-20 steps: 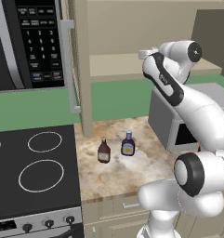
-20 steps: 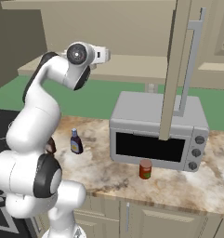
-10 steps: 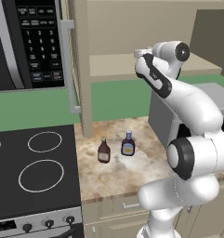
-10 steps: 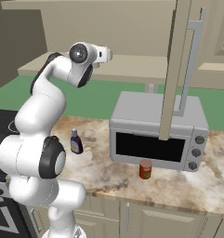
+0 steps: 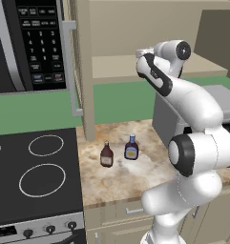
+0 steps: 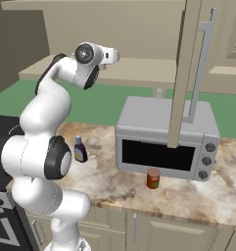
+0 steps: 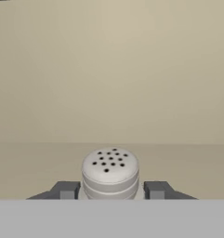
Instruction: There are various items on the counter. Only move the condiments/shakers into the cabinet.
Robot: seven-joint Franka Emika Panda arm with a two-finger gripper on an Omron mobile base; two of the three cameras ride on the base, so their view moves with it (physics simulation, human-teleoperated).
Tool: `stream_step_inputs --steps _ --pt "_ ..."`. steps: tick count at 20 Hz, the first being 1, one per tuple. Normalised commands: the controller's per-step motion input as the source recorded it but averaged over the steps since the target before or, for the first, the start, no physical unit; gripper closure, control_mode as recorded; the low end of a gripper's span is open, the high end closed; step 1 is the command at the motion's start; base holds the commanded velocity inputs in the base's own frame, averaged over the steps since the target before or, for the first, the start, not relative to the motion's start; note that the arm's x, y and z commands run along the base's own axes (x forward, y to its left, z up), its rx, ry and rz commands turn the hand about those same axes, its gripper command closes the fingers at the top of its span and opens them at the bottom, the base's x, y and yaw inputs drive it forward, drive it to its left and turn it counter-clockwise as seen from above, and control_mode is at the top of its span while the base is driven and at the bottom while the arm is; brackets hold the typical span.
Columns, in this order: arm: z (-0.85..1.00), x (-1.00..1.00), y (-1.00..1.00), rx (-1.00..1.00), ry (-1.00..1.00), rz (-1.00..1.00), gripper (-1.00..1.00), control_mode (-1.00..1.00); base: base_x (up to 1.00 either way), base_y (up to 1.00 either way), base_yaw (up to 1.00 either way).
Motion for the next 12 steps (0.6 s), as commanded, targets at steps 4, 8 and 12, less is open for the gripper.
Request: stream_step_inputs --steps 4,8,12 --pt "-0.06 0.0 0.0 0.0 0.01 0.0 -1.0 -1.0 0.0 0.0 0.0" --pt "0.0 -0.06 0.0 0.0 0.0 0.0 -1.0 -1.0 0.0 0.0 0.0" --pt "0.0 -0.79 0.0 0.0 -0.03 0.0 -1.0 -1.0 0.0 0.0 0.0"
